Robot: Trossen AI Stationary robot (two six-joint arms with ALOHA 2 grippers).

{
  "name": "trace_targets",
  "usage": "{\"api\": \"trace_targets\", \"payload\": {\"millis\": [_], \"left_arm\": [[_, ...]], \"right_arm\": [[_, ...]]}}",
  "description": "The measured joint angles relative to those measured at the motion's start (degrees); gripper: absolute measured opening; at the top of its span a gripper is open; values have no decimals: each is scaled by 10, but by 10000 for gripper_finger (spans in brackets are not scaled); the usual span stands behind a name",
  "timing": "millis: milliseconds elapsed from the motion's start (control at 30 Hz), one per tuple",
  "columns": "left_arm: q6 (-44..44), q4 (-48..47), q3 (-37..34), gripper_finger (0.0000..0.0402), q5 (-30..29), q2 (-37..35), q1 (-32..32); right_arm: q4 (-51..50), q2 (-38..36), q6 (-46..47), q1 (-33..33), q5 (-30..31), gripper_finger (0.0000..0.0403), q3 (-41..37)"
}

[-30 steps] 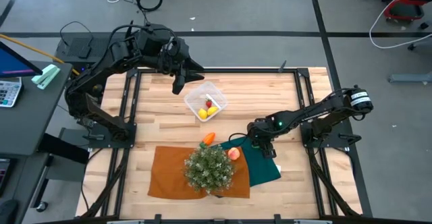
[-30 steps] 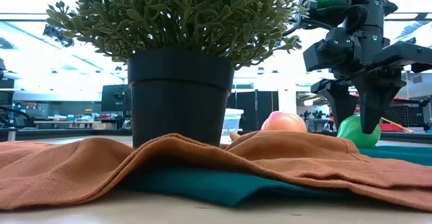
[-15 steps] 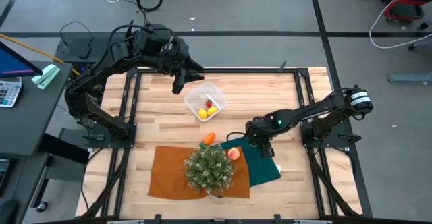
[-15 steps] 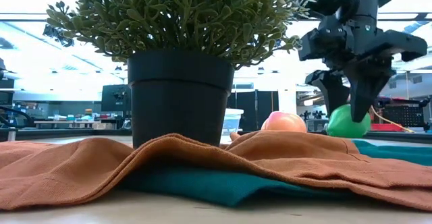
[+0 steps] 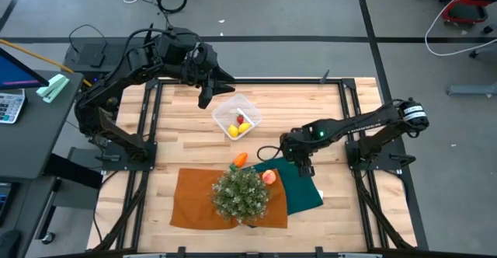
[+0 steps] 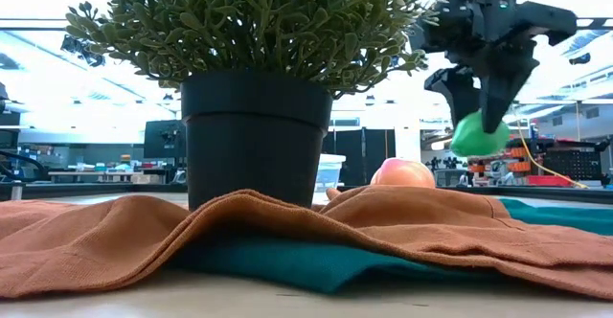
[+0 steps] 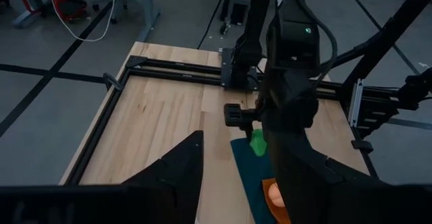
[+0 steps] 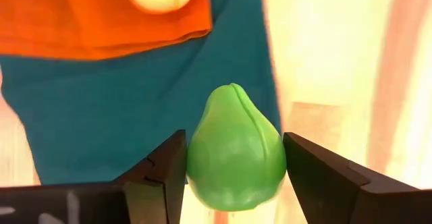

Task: Pick and placing Produce into tupperware
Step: Put the pear into the transparent container

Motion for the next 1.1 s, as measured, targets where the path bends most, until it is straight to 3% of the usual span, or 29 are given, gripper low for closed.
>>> {"api": "trace_targets", "payload": {"millis": [600,1100], "left_arm": [[2,0,0,176,0,0,0],[12,-17,0,176,1,-5,-2]], "right_arm": [[-15,14,-75,-172,2,181,131],[-34,235,-105,-223,-18,185,347]]}}
